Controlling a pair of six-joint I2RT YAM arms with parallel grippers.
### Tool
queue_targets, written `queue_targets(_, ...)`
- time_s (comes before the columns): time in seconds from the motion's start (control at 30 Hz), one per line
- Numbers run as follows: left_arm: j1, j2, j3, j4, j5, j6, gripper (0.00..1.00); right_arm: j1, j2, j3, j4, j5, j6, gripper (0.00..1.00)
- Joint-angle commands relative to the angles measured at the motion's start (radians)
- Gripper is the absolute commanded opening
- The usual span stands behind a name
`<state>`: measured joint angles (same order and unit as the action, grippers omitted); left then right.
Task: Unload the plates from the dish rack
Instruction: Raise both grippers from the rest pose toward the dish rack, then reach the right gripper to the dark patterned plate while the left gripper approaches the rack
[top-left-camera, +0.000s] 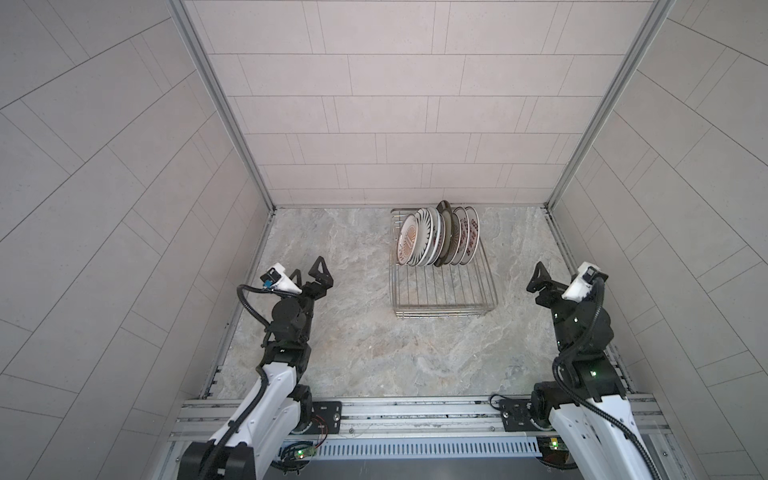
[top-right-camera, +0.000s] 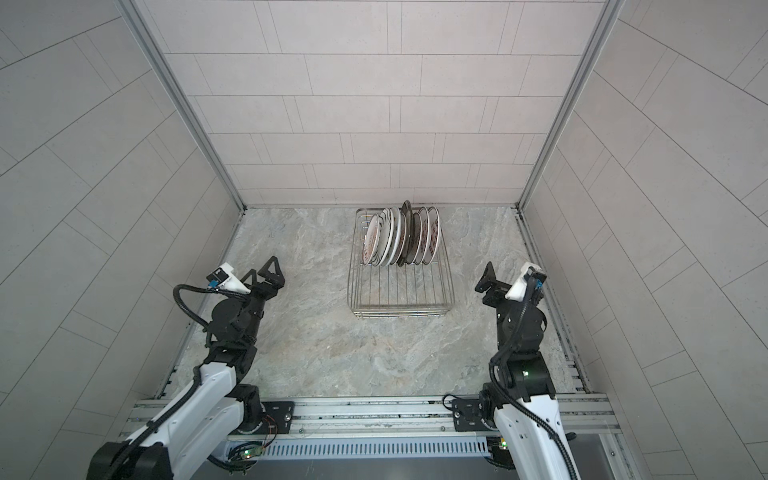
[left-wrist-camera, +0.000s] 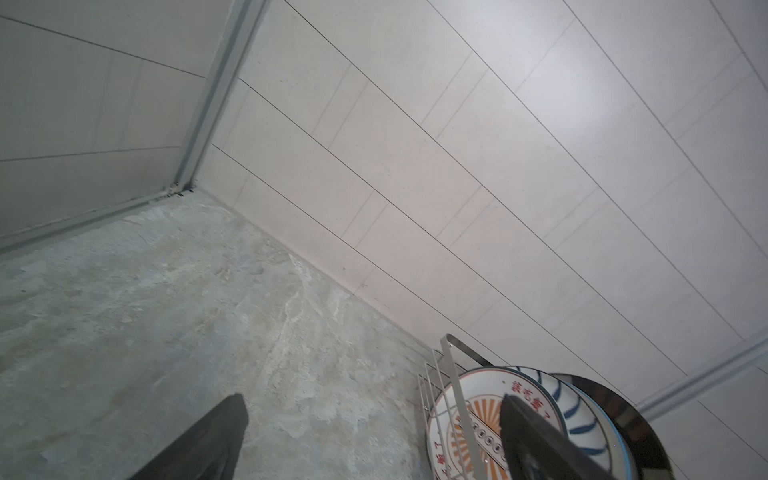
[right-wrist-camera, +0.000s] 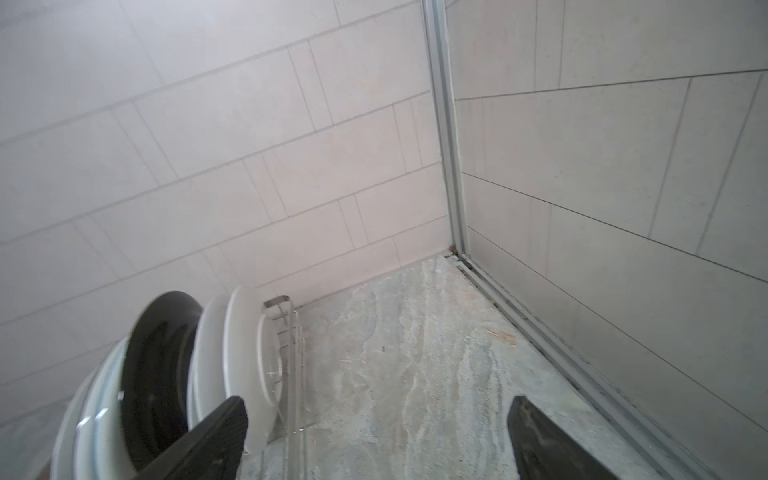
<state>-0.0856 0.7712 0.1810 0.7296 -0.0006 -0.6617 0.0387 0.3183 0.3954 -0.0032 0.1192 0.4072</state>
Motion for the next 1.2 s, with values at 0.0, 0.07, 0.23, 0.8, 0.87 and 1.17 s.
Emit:
queue_targets(0.0,0.002,-0.096,0.007,-0.074,0.125,-0.081,1.00,0.003,-0.113,-0.091,-0.004,-0.141,0.099,1.00)
queue_targets(0.07,0.001,-0.167,0.013,-0.155,0.097,-0.115,1.00,0.003,-0.183,-0.117,-0.027,-0.121,0.158,0.99)
queue_targets(0.23,0.017,-0.301,-0.113,-0.173,-0.103,-0.229,1.00,0.003,-0.227,-0.114,-0.092,-0.073,0.228,1.00)
queue_targets(0.8,0.050,-0.237,0.161,-0.737,-0.179,-0.097,1.00,0.010,0.065,-0.010,0.127,-0.363,0.176,1.00)
queue_targets(0.87,0.050,-0.203,0.153,-0.670,-0.124,-0.030,1.00,0.020,0.123,0.027,0.116,-0.386,0.162,1.00)
queue_targets(1.17,-0.033,-0.016,0.302,-0.740,-0.265,0.127,1.00,0.311,0.462,0.350,-0.087,-0.073,-0.045,1.00)
